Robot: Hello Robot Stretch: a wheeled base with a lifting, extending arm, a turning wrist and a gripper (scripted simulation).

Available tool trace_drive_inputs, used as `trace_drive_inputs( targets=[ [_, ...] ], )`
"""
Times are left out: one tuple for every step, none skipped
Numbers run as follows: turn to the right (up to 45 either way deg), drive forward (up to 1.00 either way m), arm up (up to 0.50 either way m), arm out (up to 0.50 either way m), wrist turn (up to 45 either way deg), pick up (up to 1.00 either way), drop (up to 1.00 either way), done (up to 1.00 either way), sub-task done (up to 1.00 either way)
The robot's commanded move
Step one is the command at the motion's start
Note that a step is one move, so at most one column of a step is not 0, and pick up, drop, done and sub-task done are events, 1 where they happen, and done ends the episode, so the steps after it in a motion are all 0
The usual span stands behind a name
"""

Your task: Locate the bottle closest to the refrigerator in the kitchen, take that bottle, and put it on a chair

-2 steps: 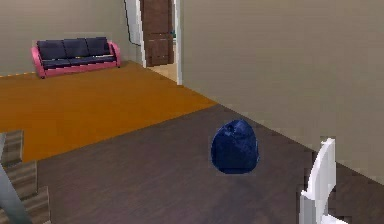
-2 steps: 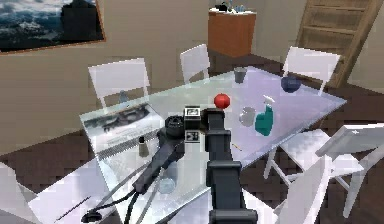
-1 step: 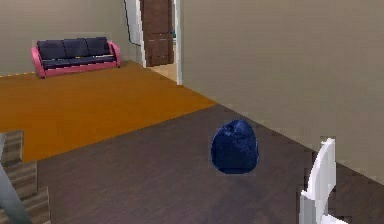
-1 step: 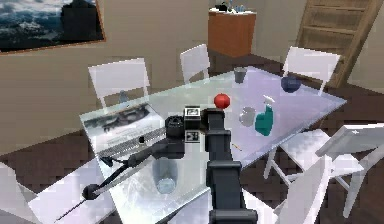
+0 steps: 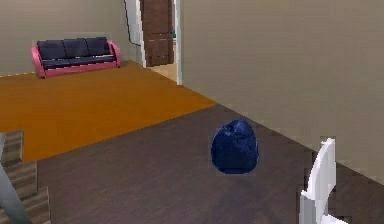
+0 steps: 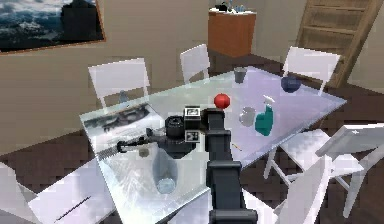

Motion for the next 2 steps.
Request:
trace_drive_inputs(
  targets=[
    [0.0, 0.00, 0.00, 0.00, 24.0, 0.00, 0.00, 0.00, 0.00],
    [0.0, 0.00, -0.30, 0.00, 0.0, 0.00, 0.00, 0.00, 0.00]
  ],
)
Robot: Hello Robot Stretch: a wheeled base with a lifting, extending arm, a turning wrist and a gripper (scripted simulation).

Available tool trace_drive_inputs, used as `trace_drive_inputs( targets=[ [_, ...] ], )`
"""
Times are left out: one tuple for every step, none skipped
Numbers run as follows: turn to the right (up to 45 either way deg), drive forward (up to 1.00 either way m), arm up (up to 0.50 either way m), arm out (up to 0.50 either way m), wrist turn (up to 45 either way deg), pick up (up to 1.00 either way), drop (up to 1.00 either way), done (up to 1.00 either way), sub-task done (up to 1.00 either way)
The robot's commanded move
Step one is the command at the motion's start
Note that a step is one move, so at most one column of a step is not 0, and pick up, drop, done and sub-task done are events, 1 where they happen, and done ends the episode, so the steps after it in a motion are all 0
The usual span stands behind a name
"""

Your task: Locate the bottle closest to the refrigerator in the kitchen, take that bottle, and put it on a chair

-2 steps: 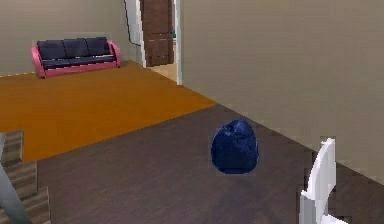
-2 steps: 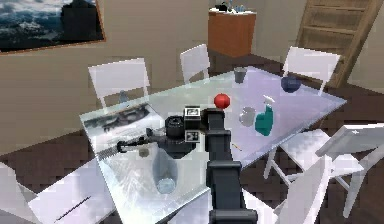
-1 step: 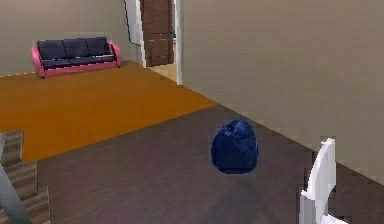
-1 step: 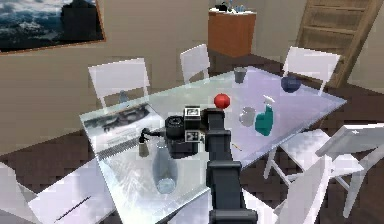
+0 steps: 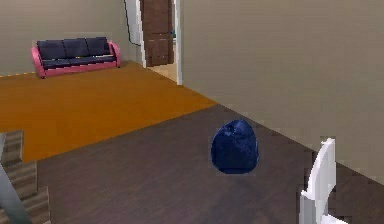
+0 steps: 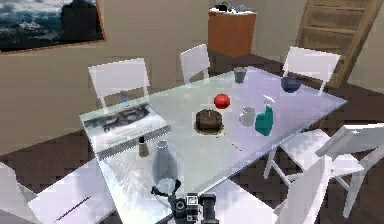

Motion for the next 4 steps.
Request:
trace_drive_inputs(
  targets=[
    [0.0, 0.00, 0.00, 0.00, 0.0, 1.00, 0.00, 0.00, 0.00],
    [0.0, 0.00, 0.10, 0.00, 0.0, 0.00, 0.00, 0.00, 0.00],
    [0.0, 0.00, 0.30, 0.00, 0.0, 0.00, 0.00, 0.00, 0.00],
    [0.0, 0.00, 0.00, 0.00, -45.0, 0.00, 0.00, 0.00, 0.00]
  ],
)
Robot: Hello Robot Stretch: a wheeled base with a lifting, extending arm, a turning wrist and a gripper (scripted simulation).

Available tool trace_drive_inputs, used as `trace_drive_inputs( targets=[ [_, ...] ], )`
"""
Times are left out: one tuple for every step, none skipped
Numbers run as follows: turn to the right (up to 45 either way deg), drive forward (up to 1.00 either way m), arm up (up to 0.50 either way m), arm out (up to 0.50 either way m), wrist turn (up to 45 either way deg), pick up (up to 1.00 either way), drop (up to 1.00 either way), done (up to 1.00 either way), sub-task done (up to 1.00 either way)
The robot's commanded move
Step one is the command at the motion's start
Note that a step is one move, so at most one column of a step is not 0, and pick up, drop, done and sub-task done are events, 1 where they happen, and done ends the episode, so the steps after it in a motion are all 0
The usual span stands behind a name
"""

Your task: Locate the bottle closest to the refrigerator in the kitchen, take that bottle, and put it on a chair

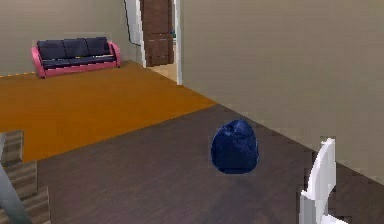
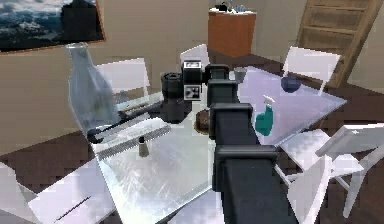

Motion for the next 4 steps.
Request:
trace_drive_inputs(
  targets=[
    [0.0, 0.00, 0.00, 0.00, -45.0, 0.00, 0.00, 0.00, 0.00],
    [0.0, 0.00, 0.00, 0.00, -18.0, 0.00, 0.00, 0.00, 0.00],
    [0.0, 0.00, 0.00, -0.24, 0.0, 0.00, 0.00, 0.00, 0.00],
    [-45.0, 0.00, 0.00, 0.00, 0.0, 0.00, 0.00, 0.00, 0.00]
  ],
)
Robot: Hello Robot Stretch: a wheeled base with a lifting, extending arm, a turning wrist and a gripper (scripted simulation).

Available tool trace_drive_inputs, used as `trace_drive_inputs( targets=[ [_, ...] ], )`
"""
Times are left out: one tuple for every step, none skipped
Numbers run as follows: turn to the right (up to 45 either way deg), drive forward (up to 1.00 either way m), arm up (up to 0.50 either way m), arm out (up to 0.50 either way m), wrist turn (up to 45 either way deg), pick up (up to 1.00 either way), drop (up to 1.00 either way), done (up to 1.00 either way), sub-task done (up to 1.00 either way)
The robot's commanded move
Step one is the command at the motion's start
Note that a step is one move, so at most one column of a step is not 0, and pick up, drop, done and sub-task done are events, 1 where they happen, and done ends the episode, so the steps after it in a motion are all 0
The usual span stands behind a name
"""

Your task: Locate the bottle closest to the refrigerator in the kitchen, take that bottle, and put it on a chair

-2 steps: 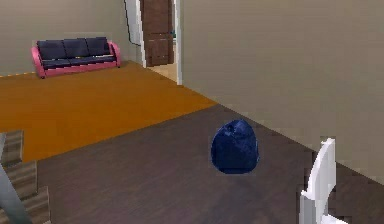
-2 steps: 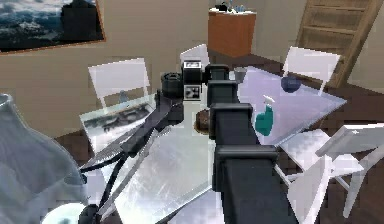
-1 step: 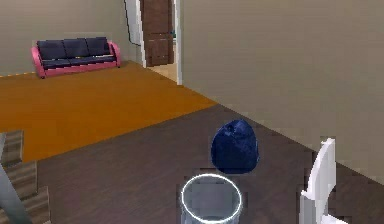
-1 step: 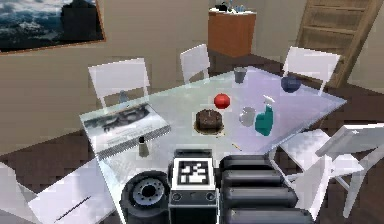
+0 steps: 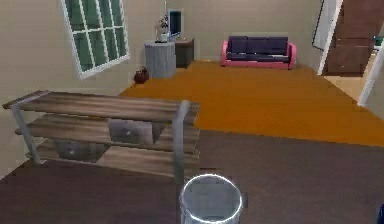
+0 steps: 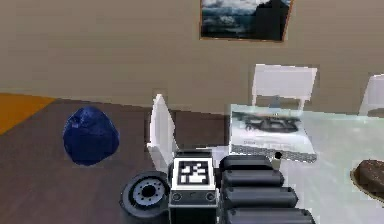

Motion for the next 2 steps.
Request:
trace_drive_inputs(
  targets=[
    [-30.0, 0.00, 0.00, 0.00, 0.0, 0.00, 0.00, 0.00, 0.00],
    [0.0, 0.25, 0.00, 0.00, 0.0, 0.00, 0.00, 0.00, 0.00]
  ],
)
